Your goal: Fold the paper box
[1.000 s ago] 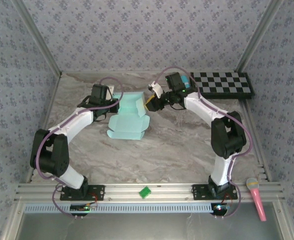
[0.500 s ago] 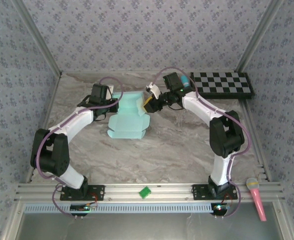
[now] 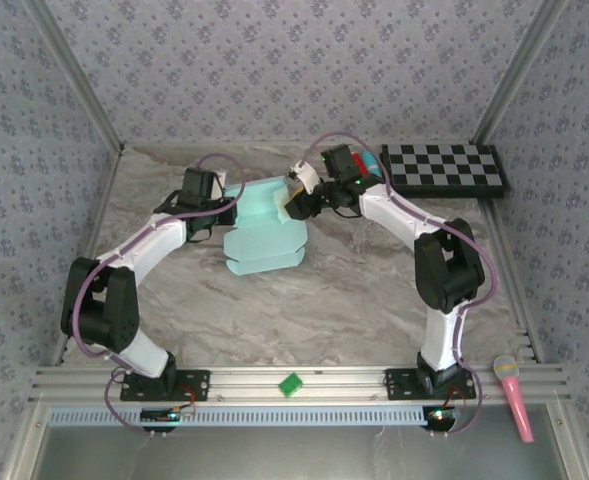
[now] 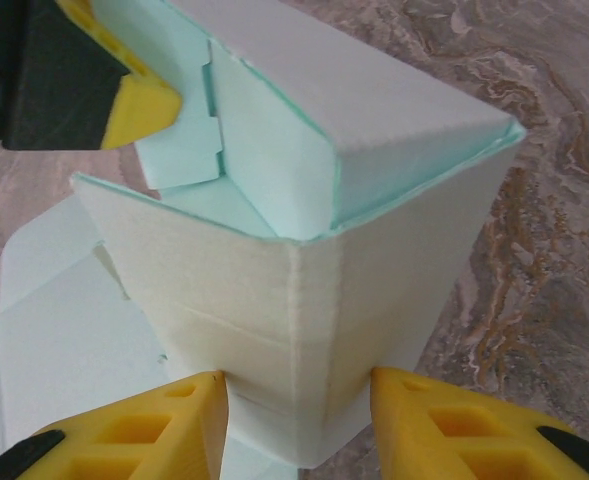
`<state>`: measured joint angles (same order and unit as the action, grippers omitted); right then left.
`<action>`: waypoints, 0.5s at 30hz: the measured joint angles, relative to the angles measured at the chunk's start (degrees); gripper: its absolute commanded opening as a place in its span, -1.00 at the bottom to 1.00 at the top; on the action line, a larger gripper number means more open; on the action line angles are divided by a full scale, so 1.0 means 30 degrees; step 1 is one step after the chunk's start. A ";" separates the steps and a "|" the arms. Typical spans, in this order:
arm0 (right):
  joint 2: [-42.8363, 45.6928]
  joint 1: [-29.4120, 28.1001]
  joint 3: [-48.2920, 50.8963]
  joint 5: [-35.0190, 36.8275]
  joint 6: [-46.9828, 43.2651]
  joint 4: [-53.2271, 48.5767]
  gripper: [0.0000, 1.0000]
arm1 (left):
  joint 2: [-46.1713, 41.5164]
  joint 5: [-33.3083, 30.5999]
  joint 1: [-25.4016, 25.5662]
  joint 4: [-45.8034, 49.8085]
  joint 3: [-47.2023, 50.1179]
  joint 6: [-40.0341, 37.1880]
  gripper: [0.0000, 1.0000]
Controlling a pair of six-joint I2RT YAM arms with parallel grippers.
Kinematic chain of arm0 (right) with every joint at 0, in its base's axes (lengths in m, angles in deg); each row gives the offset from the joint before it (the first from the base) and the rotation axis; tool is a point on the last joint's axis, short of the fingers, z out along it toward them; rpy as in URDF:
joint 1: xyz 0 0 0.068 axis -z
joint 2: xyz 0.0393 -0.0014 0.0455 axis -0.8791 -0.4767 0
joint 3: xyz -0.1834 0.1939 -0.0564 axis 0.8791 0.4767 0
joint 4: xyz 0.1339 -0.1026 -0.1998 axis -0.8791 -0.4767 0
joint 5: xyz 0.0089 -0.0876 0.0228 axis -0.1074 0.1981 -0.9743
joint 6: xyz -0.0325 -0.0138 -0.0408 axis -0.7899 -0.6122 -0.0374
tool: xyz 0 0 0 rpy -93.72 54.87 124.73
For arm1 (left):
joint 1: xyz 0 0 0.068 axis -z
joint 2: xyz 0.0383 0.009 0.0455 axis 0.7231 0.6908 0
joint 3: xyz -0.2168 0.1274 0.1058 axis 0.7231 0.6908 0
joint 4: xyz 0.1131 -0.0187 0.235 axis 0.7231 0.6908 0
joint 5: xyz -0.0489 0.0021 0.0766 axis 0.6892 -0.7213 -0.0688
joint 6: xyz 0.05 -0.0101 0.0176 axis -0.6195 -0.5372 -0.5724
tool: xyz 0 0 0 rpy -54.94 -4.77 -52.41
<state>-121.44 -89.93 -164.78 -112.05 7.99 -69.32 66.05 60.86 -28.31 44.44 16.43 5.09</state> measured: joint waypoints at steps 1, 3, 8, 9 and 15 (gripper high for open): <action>-0.0036 -0.0015 0.0000 0.0160 0.0036 0.0066 -0.14 | 0.0000 0.0015 0.0000 0.0036 0.0000 0.0000 -1.00; -0.0146 -0.0036 0.0000 0.0372 0.0102 0.0080 -0.13 | -0.0036 0.0051 0.0000 0.0095 0.0000 0.0000 -1.00; -0.0503 -0.0051 -0.0073 0.0780 0.0197 0.0168 -0.09 | -0.0175 0.0262 0.0000 0.0189 0.0000 -0.0015 -1.00; -0.0561 -0.0051 -0.0073 0.0852 0.0240 0.0211 -0.09 | -0.0204 0.0284 0.0000 0.0219 0.0000 -0.0015 -1.00; -0.0641 -0.0109 -0.0073 0.1486 0.0525 0.0240 -0.13 | -0.0415 0.0481 0.0022 0.0219 -0.0007 -0.0015 -1.00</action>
<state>-123.36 -90.26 -164.99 -107.59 9.56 -68.60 64.80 62.30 -28.24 45.10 16.40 5.05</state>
